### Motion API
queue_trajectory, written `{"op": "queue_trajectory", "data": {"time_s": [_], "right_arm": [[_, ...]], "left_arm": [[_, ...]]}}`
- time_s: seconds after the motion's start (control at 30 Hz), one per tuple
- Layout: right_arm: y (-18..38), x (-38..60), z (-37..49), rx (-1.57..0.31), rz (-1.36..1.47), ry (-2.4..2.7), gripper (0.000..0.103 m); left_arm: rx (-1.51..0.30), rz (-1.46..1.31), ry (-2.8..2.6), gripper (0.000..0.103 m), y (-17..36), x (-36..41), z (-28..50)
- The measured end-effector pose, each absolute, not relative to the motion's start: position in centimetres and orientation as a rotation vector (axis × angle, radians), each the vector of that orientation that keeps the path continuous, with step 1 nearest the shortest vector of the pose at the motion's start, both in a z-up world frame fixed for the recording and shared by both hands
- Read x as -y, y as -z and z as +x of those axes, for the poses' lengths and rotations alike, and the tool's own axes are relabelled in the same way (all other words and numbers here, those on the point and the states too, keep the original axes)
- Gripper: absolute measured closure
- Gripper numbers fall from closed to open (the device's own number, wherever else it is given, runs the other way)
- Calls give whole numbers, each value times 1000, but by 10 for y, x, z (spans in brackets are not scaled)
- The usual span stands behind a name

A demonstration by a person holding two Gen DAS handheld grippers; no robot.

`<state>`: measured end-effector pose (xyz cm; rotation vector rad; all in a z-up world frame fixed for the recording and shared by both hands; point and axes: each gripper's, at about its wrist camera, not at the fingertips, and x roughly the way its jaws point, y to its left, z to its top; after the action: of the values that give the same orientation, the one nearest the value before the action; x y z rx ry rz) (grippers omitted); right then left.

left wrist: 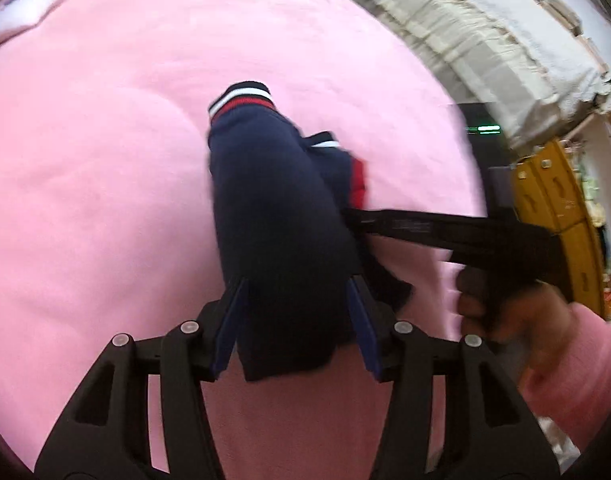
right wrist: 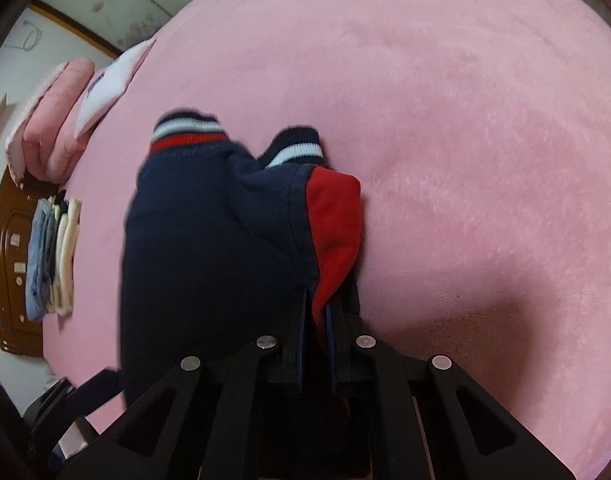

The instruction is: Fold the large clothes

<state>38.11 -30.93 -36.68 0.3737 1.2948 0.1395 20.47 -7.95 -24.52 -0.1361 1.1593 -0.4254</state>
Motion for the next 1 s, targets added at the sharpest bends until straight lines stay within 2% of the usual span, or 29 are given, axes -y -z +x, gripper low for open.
{"op": "queue_trajectory", "data": {"time_s": [0.07, 0.13, 0.2, 0.27, 0.3, 0.33, 0.37, 0.5, 0.67, 1.0], "right_arm": [[347, 308, 376, -1249, 405, -137, 77], [323, 308, 370, -1141, 413, -162, 68], [308, 303, 365, -1068, 406, -200, 68], [305, 297, 367, -1060, 439, -291, 72], [308, 291, 367, -1082, 464, -353, 80], [313, 285, 369, -1105, 487, -401, 98], [322, 273, 369, -1140, 511, -436, 101], [362, 261, 365, -1297, 491, -410, 102], [384, 269, 353, -1332, 483, -235, 103], [338, 266, 319, -1370, 377, -71, 101]], "left_arm": [[-1166, -137, 394, 55, 253, 86, 223], [-1169, -162, 366, 55, 256, 82, 230], [-1183, -184, 335, 56, 266, 79, 236], [-1188, -219, 332, 61, 273, 71, 243], [-1196, -241, 343, 63, 274, 68, 252], [-1221, -270, 360, 64, 283, 70, 258], [-1238, -281, 359, 65, 283, 82, 265], [-1251, -258, 370, 71, 296, 85, 268], [-1262, -232, 379, 71, 301, 86, 259], [-1339, -114, 198, 71, 265, 93, 241]]}}
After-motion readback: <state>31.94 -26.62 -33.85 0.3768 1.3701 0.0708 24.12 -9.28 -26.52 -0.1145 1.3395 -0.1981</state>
